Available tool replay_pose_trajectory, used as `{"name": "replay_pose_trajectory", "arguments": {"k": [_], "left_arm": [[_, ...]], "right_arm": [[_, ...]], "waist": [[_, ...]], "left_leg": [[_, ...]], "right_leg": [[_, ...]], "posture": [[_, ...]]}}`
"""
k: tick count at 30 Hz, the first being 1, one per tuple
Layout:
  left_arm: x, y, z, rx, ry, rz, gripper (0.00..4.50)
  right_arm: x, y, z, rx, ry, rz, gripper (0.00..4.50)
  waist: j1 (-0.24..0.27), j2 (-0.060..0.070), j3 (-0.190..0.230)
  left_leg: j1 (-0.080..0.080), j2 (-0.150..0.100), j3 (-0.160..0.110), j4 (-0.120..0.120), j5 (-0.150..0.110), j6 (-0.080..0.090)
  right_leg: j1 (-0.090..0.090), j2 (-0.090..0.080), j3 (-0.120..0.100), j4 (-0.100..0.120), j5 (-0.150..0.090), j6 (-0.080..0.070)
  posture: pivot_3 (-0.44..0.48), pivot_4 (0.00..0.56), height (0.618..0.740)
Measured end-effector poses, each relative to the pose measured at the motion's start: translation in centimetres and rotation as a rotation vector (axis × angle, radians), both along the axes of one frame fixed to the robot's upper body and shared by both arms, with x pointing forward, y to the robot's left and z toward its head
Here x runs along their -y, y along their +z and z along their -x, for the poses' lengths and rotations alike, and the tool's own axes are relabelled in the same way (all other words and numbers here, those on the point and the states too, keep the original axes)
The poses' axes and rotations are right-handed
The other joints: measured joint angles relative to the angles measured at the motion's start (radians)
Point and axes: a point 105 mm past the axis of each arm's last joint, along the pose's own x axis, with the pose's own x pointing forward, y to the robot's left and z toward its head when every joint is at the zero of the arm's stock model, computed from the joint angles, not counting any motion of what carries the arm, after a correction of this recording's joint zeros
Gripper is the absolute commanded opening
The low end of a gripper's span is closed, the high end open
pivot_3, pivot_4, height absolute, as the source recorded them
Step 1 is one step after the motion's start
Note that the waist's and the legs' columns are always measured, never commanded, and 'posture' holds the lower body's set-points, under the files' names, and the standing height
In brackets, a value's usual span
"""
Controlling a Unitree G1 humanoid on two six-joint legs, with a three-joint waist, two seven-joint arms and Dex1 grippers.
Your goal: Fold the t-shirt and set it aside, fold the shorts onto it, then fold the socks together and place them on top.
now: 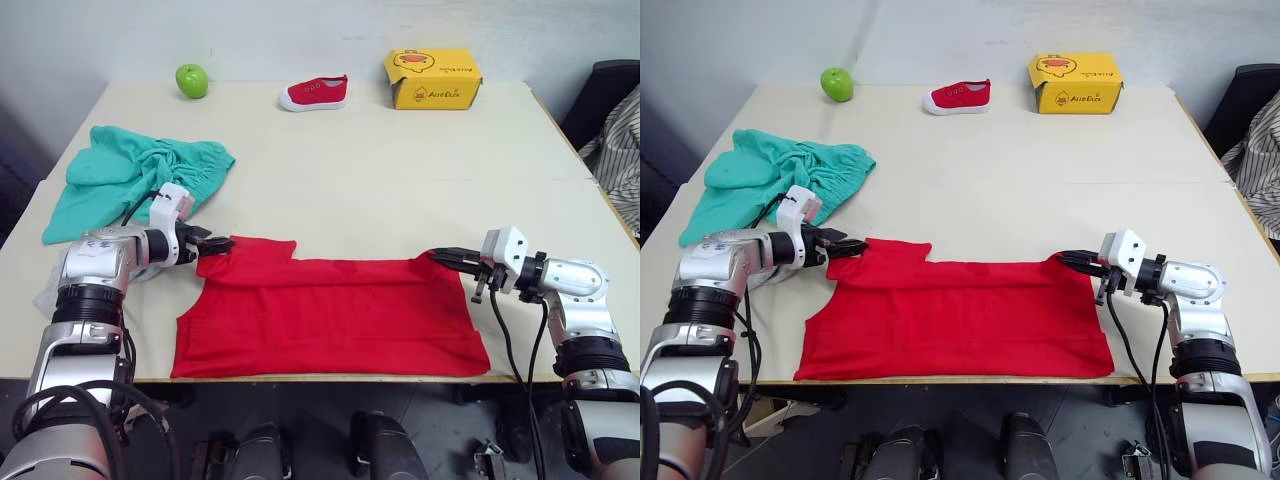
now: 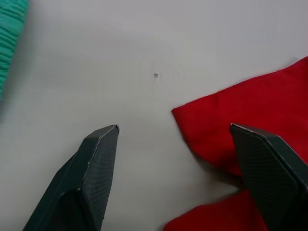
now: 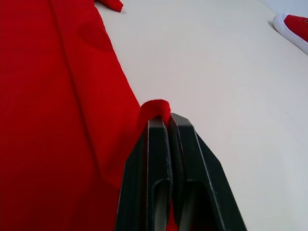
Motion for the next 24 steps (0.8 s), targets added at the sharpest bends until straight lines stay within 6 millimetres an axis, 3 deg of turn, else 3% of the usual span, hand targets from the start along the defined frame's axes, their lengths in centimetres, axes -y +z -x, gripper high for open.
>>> {"name": "replay_pose_trajectory", "arguments": {"k": [3, 12, 24], "left_arm": [[1.1, -0.2, -0.2, -0.007, -0.037, -0.009, 2.98], [2.9, -1.0, 0.4, 0.000, -0.100, -0.079, 0.08], [3.0, -0.9, 1.0, 0.161, -0.156, -0.006, 0.03]], "right_arm": [[0.0, 0.0, 0.0, -0.003, 0.002, 0.000, 0.00], [-0.1, 0.1, -0.1, -0.007, -0.002, -0.005, 0.00], [0.0, 0.2, -0.1, 0.000, -0.009, -0.009, 0.00]], "waist": [[0.002, 0.000, 0.000], [0.000, 0.000, 0.000], [-0.002, 0.000, 0.000]], "left_leg": [[0.000, 0.000, 0.000, 0.000, 0.000, 0.000], [0.001, 0.000, 0.000, 0.000, 0.000, 0.000], [0.000, 0.000, -0.001, 0.000, 0.000, 0.000]], "right_leg": [[0.000, 0.000, 0.000, 0.000, 0.000, 0.000], [0.000, 0.000, 0.000, 0.000, 0.000, 0.000], [0.000, 0.000, 0.000, 0.000, 0.000, 0.000]], "posture": [[0.000, 0.150, 0.740], [0.000, 0.150, 0.740], [0.000, 0.150, 0.740]]}}
